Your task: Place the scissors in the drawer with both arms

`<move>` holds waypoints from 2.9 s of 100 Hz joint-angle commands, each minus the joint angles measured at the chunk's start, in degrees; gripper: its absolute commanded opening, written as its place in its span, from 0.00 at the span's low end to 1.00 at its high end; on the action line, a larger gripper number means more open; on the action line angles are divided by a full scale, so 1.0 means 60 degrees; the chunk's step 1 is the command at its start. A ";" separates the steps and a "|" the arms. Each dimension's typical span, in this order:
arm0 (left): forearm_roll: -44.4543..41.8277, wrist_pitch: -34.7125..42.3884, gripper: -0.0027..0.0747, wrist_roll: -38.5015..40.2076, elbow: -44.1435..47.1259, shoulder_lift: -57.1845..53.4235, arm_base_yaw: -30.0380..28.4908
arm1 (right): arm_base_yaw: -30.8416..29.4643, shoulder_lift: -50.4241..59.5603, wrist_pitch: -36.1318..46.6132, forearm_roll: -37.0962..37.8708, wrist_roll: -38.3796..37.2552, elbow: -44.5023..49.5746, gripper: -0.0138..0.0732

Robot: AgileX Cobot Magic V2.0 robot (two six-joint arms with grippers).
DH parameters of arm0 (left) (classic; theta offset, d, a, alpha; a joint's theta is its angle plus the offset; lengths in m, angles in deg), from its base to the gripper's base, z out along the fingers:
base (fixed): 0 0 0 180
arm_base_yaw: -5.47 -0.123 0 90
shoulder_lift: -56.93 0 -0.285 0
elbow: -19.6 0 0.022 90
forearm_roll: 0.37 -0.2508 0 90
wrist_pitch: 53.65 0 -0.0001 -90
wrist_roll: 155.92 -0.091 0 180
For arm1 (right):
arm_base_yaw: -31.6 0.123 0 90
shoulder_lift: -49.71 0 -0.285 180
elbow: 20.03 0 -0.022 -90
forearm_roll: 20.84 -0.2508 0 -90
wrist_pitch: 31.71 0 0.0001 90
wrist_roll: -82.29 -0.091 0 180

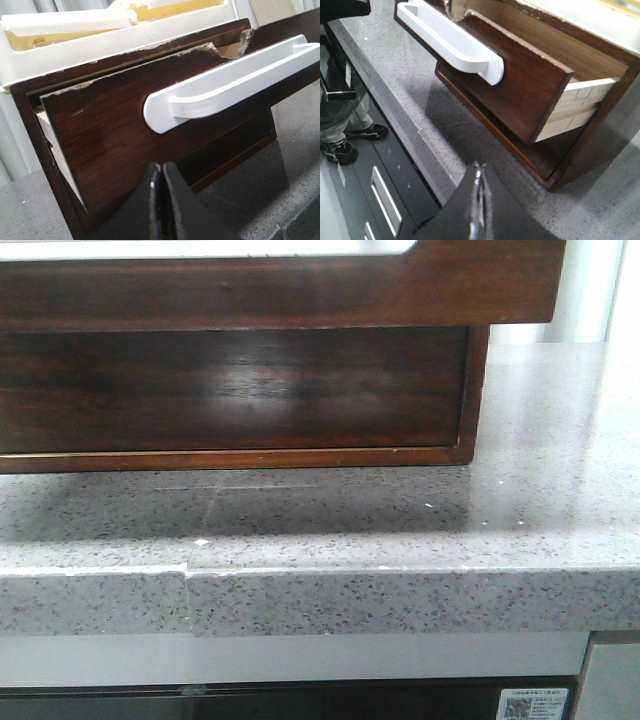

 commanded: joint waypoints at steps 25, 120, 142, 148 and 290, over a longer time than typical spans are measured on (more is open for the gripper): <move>0.0294 0.0393 0.01 0.0137 -0.0207 0.0098 0.0072 | -0.0052 -0.0078 0.0438 -0.0113 -0.0011 -0.0218 0.10; 0.7229 -0.0462 0.01 -0.5001 -0.0089 0.0098 -0.0929 | -0.0052 -0.0078 0.0438 -0.0113 -0.0011 -0.0218 0.10; 0.7890 -0.1760 0.01 -0.5002 0.0236 -0.0597 -0.1947 | -0.0052 -0.0078 0.0438 -0.0113 -0.0011 -0.0218 0.10; 0.7890 -0.2068 0.01 -0.5002 0.0236 -0.0813 -0.2358 | -0.0052 -0.0078 0.0438 -0.0113 -0.0011 -0.0218 0.10; 0.7770 -0.5209 0.01 -0.4982 0.0253 -0.1357 -0.3629 | -0.0052 -0.0078 0.0438 -0.0113 -0.0011 -0.0218 0.10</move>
